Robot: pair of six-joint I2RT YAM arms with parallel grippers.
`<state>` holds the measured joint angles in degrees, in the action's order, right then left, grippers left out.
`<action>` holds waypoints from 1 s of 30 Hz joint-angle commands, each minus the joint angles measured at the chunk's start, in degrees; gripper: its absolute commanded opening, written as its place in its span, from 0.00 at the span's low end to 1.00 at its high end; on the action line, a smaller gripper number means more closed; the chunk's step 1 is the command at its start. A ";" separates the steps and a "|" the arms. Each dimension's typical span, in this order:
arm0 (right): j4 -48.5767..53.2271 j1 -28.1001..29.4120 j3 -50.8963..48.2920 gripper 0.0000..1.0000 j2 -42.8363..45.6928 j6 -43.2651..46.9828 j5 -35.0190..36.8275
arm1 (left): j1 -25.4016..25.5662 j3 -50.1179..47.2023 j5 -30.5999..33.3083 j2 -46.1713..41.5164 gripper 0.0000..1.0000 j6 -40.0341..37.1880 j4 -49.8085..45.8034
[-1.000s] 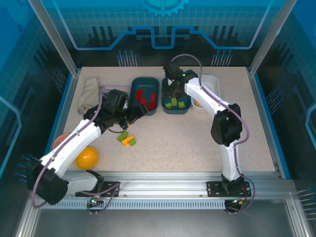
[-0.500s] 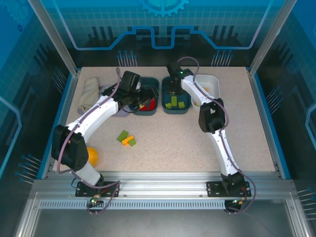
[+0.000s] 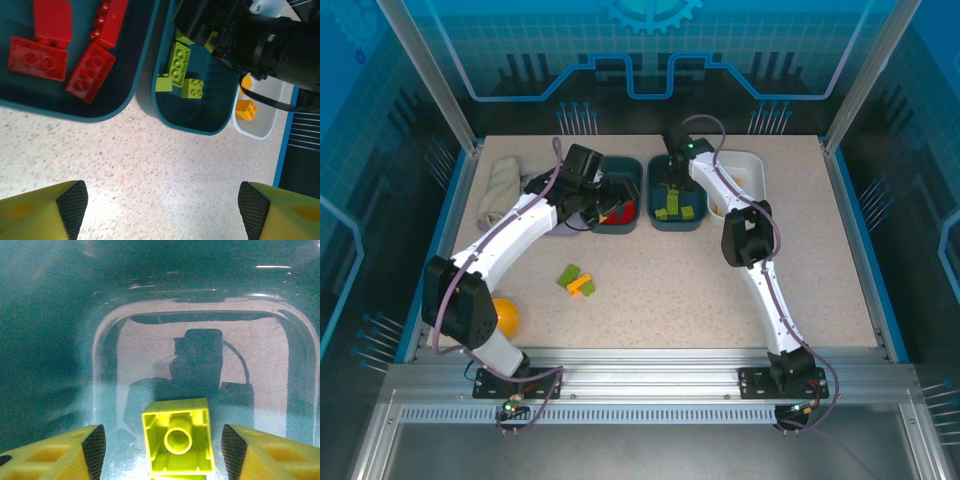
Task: Sort the legos into containers by color
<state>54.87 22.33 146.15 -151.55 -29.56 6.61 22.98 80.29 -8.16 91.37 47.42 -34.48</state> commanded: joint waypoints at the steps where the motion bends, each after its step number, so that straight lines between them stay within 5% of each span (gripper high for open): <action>1: 1.13 1.42 1.14 0.66 7.88 1.60 -0.74 | -0.48 -1.38 3.52 -4.91 0.83 -1.27 -6.48; 12: -3.67 6.91 -14.49 0.67 27.91 4.29 -0.48 | -2.41 -7.53 7.52 -17.57 0.84 -1.36 -16.22; 23: -14.14 17.62 -44.25 0.66 49.66 7.24 -2.83 | -6.79 -17.97 7.72 -28.12 0.86 0.56 -23.64; 30: -17.37 25.96 -55.19 0.68 54.18 8.42 -6.33 | -8.43 -24.40 7.82 -33.33 0.86 5.22 -24.38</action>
<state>40.80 45.36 92.84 -98.87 -22.57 2.57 15.62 58.22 -0.82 60.40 49.69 -56.73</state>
